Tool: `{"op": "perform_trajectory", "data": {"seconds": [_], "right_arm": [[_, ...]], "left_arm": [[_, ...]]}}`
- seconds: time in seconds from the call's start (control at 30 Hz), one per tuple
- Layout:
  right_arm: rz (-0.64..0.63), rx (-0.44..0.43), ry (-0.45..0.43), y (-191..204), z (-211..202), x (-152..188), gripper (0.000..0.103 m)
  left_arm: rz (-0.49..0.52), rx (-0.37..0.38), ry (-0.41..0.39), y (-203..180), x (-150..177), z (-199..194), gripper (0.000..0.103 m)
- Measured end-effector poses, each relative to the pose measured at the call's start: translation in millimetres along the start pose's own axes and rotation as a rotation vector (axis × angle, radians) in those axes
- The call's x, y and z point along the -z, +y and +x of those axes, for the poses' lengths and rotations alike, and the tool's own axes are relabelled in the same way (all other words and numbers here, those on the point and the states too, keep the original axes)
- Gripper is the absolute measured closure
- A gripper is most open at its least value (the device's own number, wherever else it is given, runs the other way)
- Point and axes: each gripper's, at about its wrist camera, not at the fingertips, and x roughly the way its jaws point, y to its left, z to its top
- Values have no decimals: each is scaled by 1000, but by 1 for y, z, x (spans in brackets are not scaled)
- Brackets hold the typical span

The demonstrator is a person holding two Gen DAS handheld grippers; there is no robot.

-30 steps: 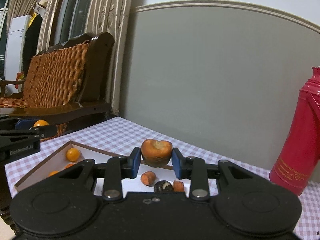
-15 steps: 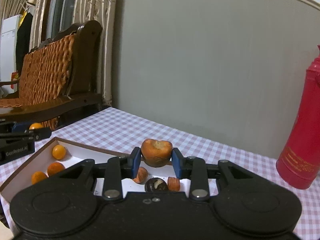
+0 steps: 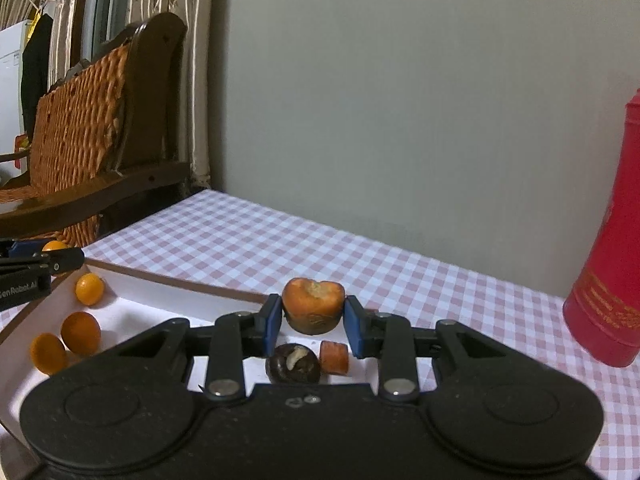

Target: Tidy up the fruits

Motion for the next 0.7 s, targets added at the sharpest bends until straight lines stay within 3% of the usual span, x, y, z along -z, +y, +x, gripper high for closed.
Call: {"op": "perform_trajectory", "data": {"seconds": [0.03, 0.07, 0.1, 0.13, 0.17, 0.2, 0.27, 0.33, 0.7], "right_arm": [[-14, 0, 29, 1, 5, 0, 78], [-29, 21, 57, 1, 9, 1, 70], [-26, 40, 47, 1, 9, 2, 41], [-9, 47, 11, -1, 5, 4, 25], [4, 47, -26, -2, 0, 6, 20], [4, 47, -30, -3, -2, 6, 24], [4, 42, -24, -2, -3, 6, 23], [6, 38, -27, 0, -4, 7, 16], [6, 25, -14, -1, 1, 5, 13]], "left_arm": [[2, -5, 7, -1, 1, 0, 64], [1, -28, -9, -2, 3, -4, 31], [-6, -43, -38, -2, 5, -9, 14], [-10, -45, -66, -2, 5, -15, 4], [-11, -47, -80, -2, 4, -19, 4], [-13, -45, -80, -3, 3, -21, 4], [-16, -40, -81, -4, 3, -22, 4], [-6, -44, -82, -5, 5, -23, 4], [-12, -46, -84, 1, 5, -24, 0]]}}
